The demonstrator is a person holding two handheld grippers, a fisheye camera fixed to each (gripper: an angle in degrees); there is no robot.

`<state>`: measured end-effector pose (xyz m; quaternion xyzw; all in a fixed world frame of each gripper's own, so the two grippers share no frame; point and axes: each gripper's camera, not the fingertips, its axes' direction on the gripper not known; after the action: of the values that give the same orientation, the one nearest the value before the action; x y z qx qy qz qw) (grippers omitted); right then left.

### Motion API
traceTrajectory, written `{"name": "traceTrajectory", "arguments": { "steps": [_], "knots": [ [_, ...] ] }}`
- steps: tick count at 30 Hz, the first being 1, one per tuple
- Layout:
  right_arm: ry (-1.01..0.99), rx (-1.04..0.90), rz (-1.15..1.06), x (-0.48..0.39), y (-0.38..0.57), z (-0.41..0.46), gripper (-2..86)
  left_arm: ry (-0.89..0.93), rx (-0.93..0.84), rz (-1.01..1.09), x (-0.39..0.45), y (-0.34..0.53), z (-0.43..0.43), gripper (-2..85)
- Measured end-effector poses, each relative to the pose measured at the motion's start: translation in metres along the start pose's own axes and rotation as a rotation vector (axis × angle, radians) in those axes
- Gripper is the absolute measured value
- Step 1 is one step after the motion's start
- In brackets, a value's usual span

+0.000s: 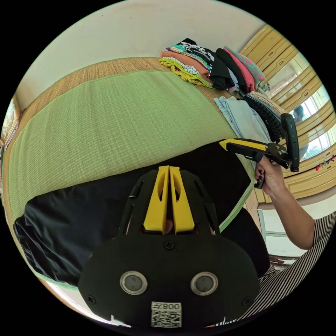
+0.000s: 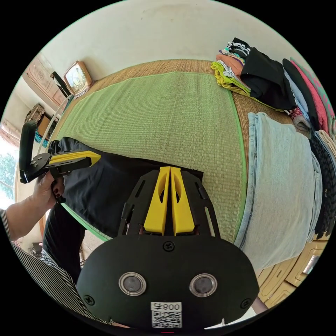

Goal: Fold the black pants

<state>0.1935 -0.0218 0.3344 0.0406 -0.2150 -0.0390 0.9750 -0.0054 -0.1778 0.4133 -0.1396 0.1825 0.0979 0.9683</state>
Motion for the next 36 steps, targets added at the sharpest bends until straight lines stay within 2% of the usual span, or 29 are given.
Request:
{"name": "traceTrajectory", "arguments": {
  "steps": [6, 16, 22, 29, 36],
  "knots": [
    [0.068, -0.081, -0.083, -0.022, -0.005, 0.028, 0.2, -0.002, -0.080, -0.033, -0.036, 0.021, -0.006, 0.3],
    [-0.106, -0.026, 0.024, -0.002, 0.037, -0.012, 0.9, 0.010, -0.035, 0.043, -0.058, 0.115, -0.074, 0.4],
    [-0.063, -0.159, 0.000, -0.008, 0.059, 0.026, 2.5, -0.019, -0.164, -0.028, -0.098, 0.170, -0.075, 0.5],
    [-0.047, -0.111, -0.044, -0.012, 0.046, 0.013, 3.1, 0.029, -0.016, -0.149, -0.164, 0.217, -0.136, 0.8],
    [-0.259, -0.047, -0.293, -0.083, -0.036, 0.027, 6.6, -0.030, 0.027, -0.283, -0.278, 0.255, -0.179, 2.6]
  ]
}}
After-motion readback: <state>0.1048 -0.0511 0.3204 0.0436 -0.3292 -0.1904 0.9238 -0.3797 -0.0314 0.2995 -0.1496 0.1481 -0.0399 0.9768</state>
